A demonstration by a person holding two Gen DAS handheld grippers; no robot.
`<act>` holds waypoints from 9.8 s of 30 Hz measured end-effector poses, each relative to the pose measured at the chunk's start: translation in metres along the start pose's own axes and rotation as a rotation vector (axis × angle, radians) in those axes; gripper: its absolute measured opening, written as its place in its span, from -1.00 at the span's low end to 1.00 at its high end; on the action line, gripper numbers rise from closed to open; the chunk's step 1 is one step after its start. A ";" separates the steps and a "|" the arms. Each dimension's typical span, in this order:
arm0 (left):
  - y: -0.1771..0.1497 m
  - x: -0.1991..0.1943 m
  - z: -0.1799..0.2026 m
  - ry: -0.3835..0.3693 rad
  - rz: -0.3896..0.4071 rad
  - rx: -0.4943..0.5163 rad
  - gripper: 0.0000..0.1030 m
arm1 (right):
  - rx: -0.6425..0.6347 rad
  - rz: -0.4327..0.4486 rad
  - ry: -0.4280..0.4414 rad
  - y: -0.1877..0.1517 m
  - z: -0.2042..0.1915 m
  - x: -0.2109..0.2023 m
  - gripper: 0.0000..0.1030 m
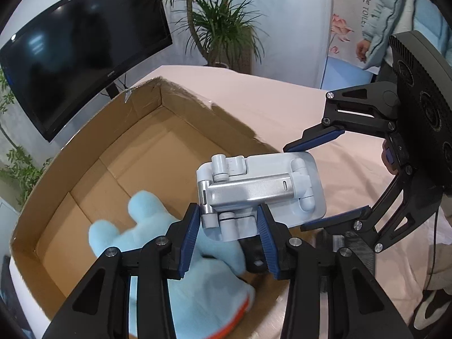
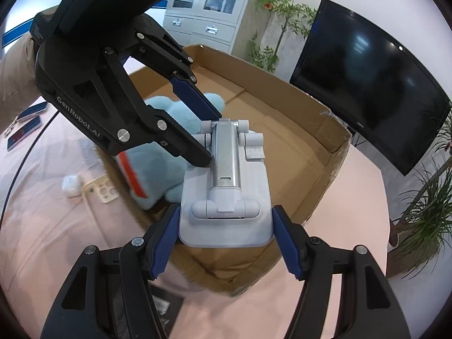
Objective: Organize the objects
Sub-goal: 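Carry the phone stand over the box and lower it inside, then move both grippers to the black UGREEN box, then grasp the black box with both grippers and lift it, then carry the black box into the cardboard box and release it, then move both grippers to the clear phone case, then grasp the phone case frame with both grippers and lift it, then carry the phone case over the box and release it inside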
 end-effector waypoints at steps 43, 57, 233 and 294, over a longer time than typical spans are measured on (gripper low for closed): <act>-0.241 0.014 0.205 -0.031 0.000 -0.238 0.86 | 0.179 -0.078 0.587 -0.122 -0.126 -0.068 0.55; -0.299 -0.008 0.253 0.092 -0.032 -0.057 0.87 | -0.087 0.019 0.593 -0.146 -0.220 -0.141 0.63; -0.306 0.013 0.142 0.118 0.059 -0.701 -0.70 | 0.448 -0.269 0.031 -0.146 -0.170 -0.079 -0.44; -0.249 -0.098 0.088 0.395 0.433 -0.565 -0.88 | 0.493 -0.003 -0.181 -0.030 -0.113 -0.094 -0.89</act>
Point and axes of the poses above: each gripper's, at about its wrist camera, not at the fingertips, and x roughly the way its jaws point, z to its right, y to its top, the point moved 7 cm from there along x, roughly the way its jaws point, and after that the axes turned 15 degrees about -y, right-handed, at the moved point
